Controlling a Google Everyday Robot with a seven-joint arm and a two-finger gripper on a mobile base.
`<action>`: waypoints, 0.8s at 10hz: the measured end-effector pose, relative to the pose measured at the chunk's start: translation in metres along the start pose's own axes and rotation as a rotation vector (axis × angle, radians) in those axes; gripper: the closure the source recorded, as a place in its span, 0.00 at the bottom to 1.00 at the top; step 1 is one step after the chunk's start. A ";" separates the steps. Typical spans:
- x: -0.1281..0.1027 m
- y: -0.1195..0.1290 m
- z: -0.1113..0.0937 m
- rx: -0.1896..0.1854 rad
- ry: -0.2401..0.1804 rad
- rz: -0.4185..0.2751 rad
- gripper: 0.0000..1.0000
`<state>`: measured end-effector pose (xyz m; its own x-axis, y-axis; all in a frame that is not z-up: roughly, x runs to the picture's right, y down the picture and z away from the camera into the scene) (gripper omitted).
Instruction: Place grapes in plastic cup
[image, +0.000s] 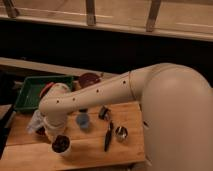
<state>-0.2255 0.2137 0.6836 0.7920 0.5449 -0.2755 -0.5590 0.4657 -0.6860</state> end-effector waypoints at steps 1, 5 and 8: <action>0.001 0.000 -0.003 0.009 -0.004 0.000 0.91; -0.002 -0.001 -0.017 0.042 -0.022 -0.006 0.91; -0.004 -0.002 -0.027 0.064 -0.038 -0.008 0.91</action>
<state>-0.2210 0.1917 0.6679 0.7871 0.5666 -0.2439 -0.5685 0.5128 -0.6433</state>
